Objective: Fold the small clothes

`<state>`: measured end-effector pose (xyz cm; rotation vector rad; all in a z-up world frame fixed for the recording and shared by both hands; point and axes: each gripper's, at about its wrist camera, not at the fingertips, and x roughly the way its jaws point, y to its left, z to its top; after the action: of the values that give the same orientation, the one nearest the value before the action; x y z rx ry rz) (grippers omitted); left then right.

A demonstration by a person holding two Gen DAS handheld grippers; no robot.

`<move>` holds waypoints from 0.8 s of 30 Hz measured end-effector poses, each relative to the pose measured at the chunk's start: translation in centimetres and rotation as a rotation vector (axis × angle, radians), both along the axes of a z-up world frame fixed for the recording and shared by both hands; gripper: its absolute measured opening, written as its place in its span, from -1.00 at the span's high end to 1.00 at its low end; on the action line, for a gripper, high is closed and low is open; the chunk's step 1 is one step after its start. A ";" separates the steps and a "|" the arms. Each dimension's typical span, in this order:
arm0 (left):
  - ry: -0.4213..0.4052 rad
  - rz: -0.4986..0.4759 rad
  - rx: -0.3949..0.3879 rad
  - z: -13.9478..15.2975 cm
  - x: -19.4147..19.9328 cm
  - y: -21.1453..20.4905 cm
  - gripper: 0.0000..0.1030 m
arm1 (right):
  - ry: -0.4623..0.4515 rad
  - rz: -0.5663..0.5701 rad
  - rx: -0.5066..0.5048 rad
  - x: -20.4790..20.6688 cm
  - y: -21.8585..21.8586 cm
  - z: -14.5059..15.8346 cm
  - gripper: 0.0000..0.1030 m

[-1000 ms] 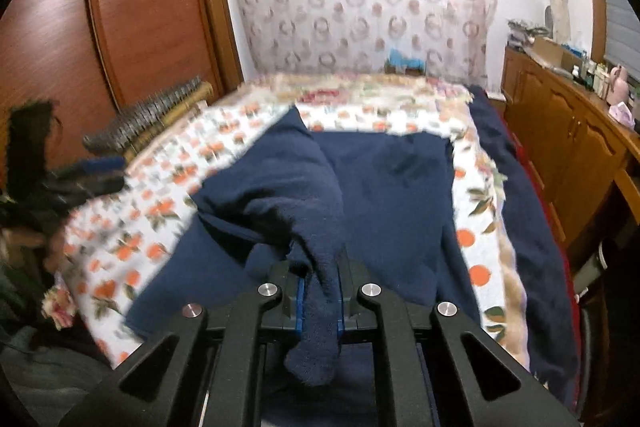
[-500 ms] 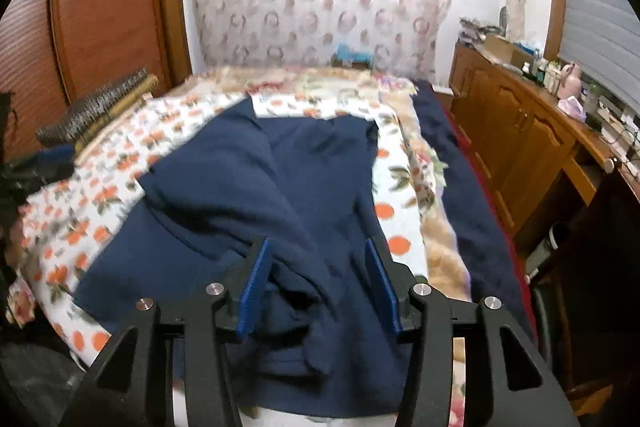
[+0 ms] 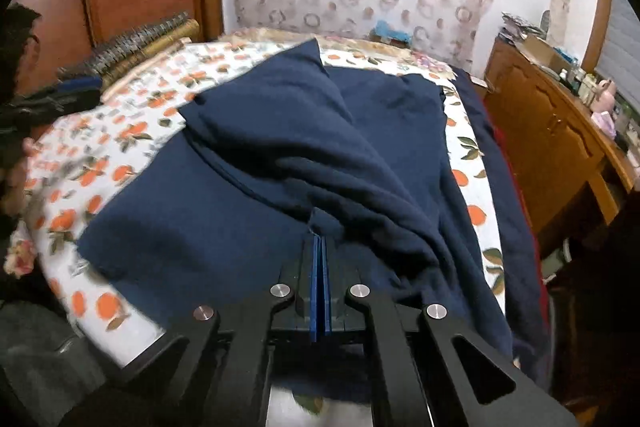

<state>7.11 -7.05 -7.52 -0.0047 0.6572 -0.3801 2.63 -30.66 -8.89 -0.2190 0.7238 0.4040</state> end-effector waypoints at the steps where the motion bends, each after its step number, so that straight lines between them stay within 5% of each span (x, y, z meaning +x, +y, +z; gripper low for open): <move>1: 0.000 0.000 -0.001 0.0 0.0 0.0 -0.53 | -0.009 -0.012 0.004 -0.4 -0.7 0.5 0.97; 5: 0.000 0.001 -0.001 -0.1 0.0 0.1 -0.53 | -0.015 -0.051 0.047 -2.8 -3.5 2.1 0.97; 12: -0.003 0.001 -0.002 -0.2 0.0 -0.2 -0.53 | 0.057 -0.133 -0.033 -5.8 -5.7 1.8 0.95; 16: -0.007 0.003 0.001 -0.2 0.0 -0.4 -0.53 | 0.019 -0.171 -0.023 -5.1 -5.2 3.1 0.42; 20: -0.014 0.010 0.003 -0.1 -0.1 -0.4 -0.53 | -0.039 -0.133 0.016 -4.7 -3.8 4.6 0.19; 21: -0.015 0.013 0.001 0.0 -0.1 -0.3 -0.53 | -0.055 -0.122 0.025 -4.6 -3.5 4.9 -0.05; 24: -0.020 0.022 0.001 0.1 -0.1 -0.1 -0.53 | -0.079 -0.083 0.036 -3.6 -1.9 5.3 -0.15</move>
<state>6.99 -7.13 -7.46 -0.0072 0.6376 -0.3586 -0.93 -32.60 -3.62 -0.1695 0.6449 0.3274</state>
